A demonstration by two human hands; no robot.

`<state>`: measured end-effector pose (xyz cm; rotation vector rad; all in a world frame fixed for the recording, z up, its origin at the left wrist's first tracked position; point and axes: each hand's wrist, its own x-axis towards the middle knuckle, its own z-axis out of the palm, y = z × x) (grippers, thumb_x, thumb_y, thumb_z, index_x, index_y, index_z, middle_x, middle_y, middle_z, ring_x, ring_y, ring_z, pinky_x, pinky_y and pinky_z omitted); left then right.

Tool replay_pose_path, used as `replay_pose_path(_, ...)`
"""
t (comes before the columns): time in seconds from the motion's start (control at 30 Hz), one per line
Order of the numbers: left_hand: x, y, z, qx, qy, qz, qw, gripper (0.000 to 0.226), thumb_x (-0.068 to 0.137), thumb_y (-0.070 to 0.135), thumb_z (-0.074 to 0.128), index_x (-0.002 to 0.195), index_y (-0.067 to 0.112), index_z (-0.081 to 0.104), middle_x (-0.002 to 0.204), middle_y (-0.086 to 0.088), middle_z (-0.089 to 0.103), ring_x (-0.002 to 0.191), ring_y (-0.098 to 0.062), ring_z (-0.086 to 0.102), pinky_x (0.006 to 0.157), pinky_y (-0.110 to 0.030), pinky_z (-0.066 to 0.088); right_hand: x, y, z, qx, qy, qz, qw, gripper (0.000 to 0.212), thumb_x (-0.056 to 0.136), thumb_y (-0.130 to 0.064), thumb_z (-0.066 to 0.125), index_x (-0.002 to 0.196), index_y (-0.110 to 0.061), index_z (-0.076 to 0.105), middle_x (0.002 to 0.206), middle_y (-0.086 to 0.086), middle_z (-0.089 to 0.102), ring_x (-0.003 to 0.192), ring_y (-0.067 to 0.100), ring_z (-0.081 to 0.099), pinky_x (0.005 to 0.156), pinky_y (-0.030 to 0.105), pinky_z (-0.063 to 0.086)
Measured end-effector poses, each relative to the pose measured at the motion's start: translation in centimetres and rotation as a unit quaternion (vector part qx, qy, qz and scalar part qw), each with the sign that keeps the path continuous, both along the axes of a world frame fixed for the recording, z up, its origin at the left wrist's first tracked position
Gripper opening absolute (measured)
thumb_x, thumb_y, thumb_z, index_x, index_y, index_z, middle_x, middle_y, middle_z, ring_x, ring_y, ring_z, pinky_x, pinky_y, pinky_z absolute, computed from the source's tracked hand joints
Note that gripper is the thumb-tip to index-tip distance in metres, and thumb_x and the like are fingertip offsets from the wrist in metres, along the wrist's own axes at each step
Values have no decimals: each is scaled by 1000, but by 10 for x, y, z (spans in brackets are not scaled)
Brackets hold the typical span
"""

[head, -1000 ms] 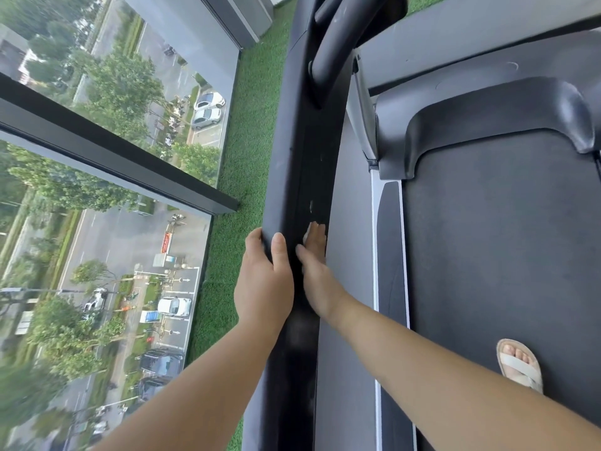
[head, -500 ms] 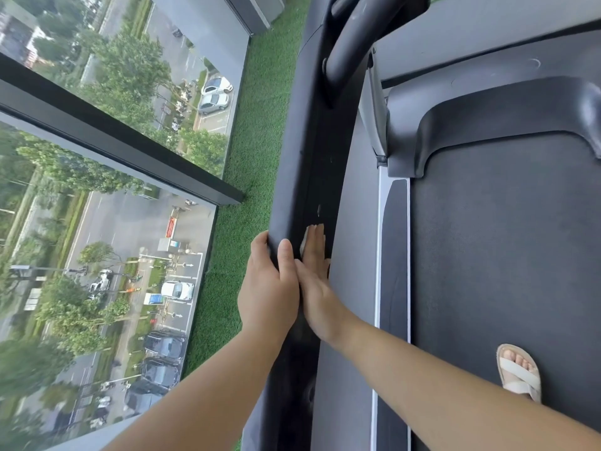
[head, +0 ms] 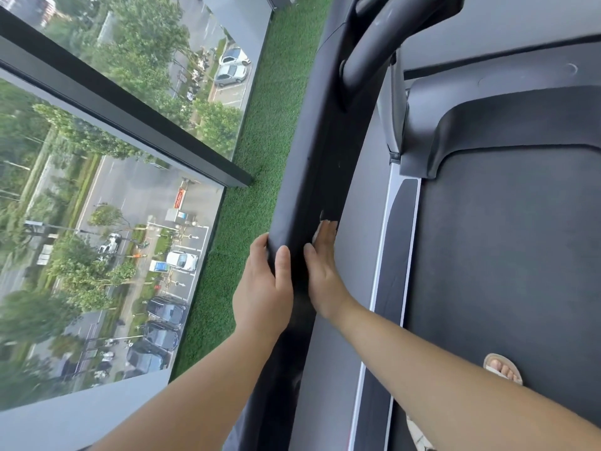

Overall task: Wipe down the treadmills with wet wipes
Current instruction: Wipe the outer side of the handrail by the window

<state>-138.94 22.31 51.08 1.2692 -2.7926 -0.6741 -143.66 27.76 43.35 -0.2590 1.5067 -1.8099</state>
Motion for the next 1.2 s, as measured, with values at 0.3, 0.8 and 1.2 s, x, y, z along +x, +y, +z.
replay_pose_path(0.3, -2, 1, -1, 1, -5, -3, 1000, 68, 83, 56, 21, 142, 26, 33, 138, 8, 48, 125, -10, 44, 82, -25, 32, 14, 9, -6, -11, 110, 68, 992, 62, 95, -49, 15, 135, -31, -29, 135, -26, -43, 129, -10, -37, 111, 18, -20)
replay_pose_path(0.8, -19, -14, 17, 99, -63, 28, 993, 39, 96, 52, 32, 119, 22, 41, 115, 0, 57, 98, -18, 53, 84, -35, 40, 1, -1, -5, -2, 15, 9, 1000, 61, 97, -56, 12, 139, -33, -26, 146, -18, -37, 131, -8, -34, 117, 32, -16)
replay_pose_path(1.2, -93, -15, 6, 30, 2, -35, 999, 53, 98, 53, 28, 144, 26, 28, 136, 4, 51, 123, -22, 48, 86, -30, 31, -12, 3, 3, -18, -5, 17, 1000, 72, 86, -68, 10, 138, -34, -28, 143, -22, -38, 132, -7, -34, 119, 37, -10)
